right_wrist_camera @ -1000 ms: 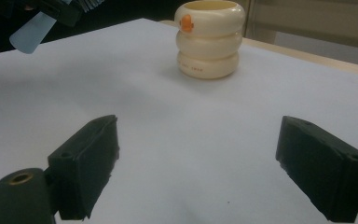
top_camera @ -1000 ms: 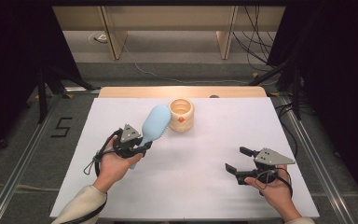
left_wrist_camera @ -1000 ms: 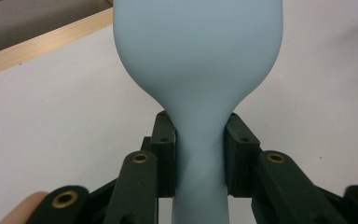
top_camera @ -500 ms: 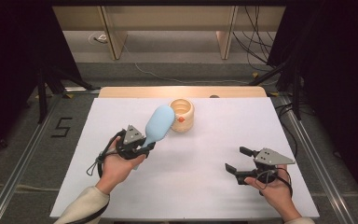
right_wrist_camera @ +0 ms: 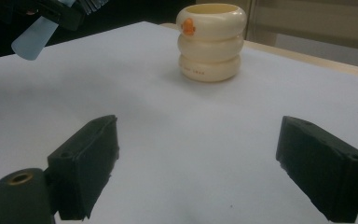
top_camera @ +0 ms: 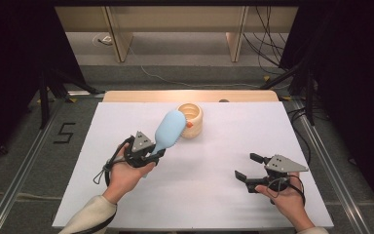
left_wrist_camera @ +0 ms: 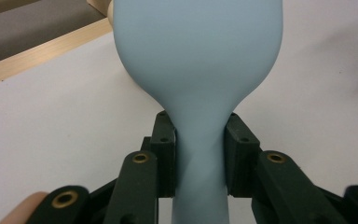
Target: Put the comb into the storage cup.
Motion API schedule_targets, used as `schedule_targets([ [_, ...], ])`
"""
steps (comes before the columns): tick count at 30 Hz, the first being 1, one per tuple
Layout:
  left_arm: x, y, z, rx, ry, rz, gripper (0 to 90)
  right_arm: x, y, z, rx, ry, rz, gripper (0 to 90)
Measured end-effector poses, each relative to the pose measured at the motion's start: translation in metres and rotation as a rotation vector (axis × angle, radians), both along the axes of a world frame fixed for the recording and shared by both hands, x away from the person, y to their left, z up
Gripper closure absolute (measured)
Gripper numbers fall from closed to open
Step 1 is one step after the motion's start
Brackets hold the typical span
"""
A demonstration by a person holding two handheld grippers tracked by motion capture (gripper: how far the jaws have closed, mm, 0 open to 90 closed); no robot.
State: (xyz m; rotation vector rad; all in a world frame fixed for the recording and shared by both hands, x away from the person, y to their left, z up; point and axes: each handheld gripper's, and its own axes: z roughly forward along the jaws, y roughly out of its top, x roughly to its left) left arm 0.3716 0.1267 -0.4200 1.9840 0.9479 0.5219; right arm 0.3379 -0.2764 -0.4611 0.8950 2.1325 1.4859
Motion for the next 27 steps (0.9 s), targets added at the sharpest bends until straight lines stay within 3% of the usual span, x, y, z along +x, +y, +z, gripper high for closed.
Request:
schedule_targets([
  [13, -0.001, -0.005, 0.000, -0.011, -0.016, -0.008, 69.2, 0.001, 0.007, 0.003, 0.001, -0.018, -0.003, 11.5],
  [27, -0.002, -0.017, -0.001, -0.017, -0.024, -0.021, 69.1, 0.009, 0.030, 0.017, 0.059, -0.030, 0.023, 4.8],
])
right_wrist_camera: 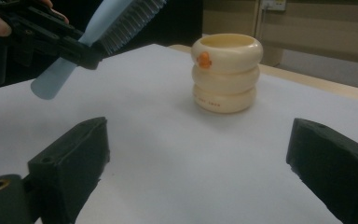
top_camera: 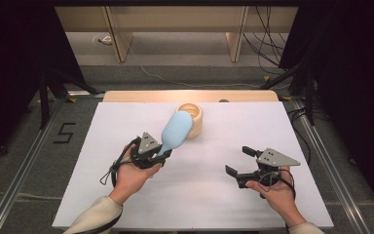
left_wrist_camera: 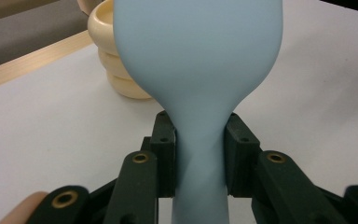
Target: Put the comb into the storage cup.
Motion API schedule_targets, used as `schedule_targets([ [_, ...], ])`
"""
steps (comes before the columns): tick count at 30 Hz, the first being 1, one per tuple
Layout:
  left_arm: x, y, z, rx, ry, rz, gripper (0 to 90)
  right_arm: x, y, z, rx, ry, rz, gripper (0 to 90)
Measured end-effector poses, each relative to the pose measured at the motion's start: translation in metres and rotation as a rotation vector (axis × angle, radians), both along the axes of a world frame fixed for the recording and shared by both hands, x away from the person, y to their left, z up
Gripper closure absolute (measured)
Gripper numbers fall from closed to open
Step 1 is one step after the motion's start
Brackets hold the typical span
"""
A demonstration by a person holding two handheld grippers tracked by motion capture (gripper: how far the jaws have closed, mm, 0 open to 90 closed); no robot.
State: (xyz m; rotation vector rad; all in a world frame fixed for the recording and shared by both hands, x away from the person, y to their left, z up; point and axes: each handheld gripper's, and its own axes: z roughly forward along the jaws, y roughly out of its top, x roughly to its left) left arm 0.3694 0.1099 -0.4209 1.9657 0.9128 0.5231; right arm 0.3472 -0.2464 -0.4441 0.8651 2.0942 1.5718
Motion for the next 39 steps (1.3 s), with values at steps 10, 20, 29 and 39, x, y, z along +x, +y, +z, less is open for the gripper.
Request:
schedule_targets([
  [10, 0.000, -0.008, 0.000, -0.006, -0.009, -0.009, 69.2, 0.009, 0.026, 0.006, -0.010, -0.007, 0.035, 0.3],
  [20, 0.000, -0.014, 0.000, -0.005, -0.018, -0.020, 69.2, 0.019, 0.043, 0.011, 0.005, -0.006, 0.047, 0.3],
  [29, 0.000, -0.017, -0.001, -0.007, -0.017, -0.028, 69.2, 0.027, 0.058, 0.021, 0.038, -0.019, 0.051, 0.3],
  [39, 0.000, -0.022, -0.003, -0.006, -0.021, -0.036, 69.2, 0.033, 0.069, 0.027, 0.071, -0.014, 0.048, 0.3],
])
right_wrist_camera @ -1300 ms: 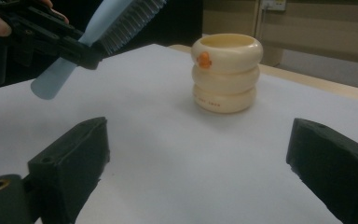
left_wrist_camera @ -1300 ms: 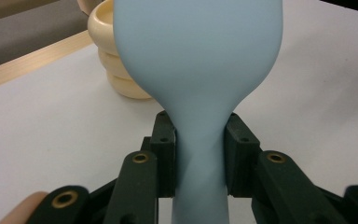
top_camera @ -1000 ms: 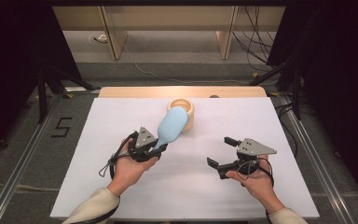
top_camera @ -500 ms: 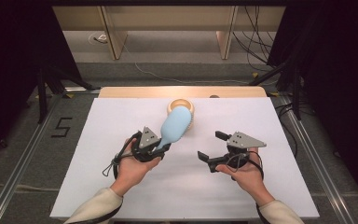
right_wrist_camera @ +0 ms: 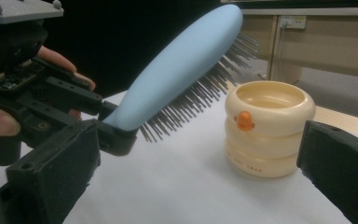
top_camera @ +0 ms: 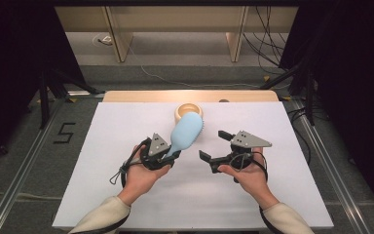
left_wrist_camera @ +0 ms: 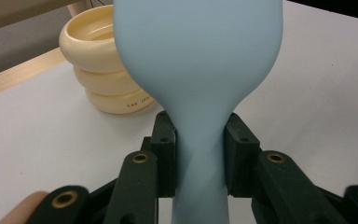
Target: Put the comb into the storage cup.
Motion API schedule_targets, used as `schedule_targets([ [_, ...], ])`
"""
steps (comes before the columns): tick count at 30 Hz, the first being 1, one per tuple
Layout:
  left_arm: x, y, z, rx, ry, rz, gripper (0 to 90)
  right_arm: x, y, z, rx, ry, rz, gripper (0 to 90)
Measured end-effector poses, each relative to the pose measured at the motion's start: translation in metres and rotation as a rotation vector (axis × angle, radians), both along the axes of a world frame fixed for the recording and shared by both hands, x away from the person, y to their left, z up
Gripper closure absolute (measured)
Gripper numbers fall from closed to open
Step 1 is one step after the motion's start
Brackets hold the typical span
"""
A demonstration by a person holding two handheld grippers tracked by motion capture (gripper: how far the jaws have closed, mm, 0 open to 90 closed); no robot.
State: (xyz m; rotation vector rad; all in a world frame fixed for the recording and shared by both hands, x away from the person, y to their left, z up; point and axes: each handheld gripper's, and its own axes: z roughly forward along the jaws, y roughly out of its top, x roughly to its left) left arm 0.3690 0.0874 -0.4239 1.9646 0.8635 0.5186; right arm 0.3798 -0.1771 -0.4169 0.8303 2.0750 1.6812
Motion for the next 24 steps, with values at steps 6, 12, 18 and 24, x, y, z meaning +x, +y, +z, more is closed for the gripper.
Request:
schedule_targets([
  [6, -0.001, -0.003, -0.001, 0.003, -0.005, -0.002, 69.2, 0.002, 0.006, 0.000, 0.002, 0.007, 0.001, 0.3],
  [12, -0.003, -0.007, -0.002, 0.012, -0.011, -0.018, 69.2, 0.006, 0.009, -0.002, 0.015, 0.032, -0.016, 0.3],
  [18, -0.004, -0.011, -0.003, 0.014, -0.009, -0.031, 69.2, 0.010, 0.012, -0.003, 0.048, 0.061, -0.017, 0.3],
  [24, -0.006, -0.014, -0.005, 0.016, -0.009, -0.038, 69.2, 0.016, 0.015, -0.003, 0.060, 0.082, -0.029, 0.3],
])
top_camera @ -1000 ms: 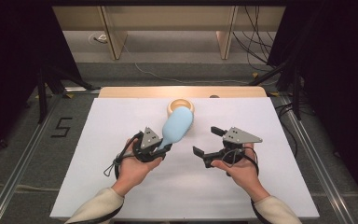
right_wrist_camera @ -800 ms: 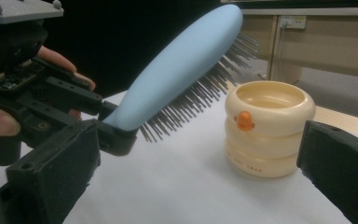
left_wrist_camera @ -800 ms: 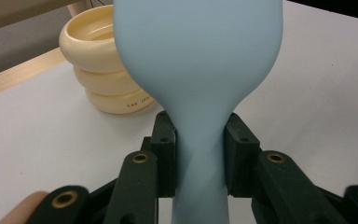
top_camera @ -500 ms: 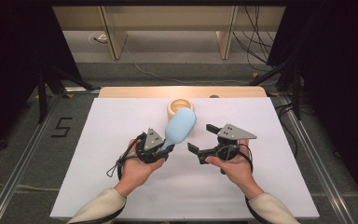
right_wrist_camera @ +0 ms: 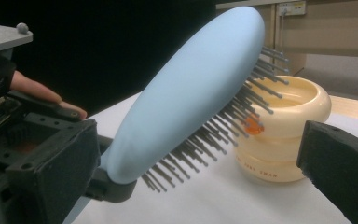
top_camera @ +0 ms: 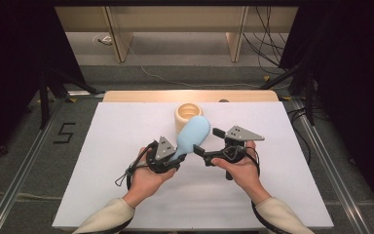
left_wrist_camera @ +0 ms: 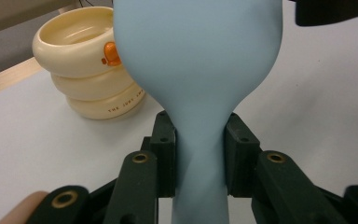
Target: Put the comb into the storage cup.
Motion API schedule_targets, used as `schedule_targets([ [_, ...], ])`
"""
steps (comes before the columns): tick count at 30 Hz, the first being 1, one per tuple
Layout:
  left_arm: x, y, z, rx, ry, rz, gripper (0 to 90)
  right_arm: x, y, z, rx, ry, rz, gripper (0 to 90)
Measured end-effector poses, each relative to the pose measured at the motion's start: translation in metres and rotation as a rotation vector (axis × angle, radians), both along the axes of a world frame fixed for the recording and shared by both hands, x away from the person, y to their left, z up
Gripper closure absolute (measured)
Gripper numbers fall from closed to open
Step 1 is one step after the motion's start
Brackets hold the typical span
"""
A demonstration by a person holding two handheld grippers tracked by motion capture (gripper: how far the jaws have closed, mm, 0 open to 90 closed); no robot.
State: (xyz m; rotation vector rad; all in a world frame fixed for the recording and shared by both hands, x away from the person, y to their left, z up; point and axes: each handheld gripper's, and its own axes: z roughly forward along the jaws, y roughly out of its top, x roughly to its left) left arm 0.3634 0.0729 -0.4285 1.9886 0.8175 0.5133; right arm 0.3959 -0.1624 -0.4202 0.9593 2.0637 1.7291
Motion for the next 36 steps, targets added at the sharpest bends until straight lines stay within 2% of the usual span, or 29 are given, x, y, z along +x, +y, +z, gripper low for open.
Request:
schedule_targets([
  [21, -0.003, -0.011, -0.005, -0.001, 0.002, -0.023, 69.2, 0.012, 0.010, -0.003, -0.012, 0.034, -0.024, 0.3],
  [36, -0.003, -0.012, -0.005, -0.006, 0.001, -0.022, 69.1, 0.014, 0.015, -0.004, -0.003, 0.051, -0.013, 0.9],
])
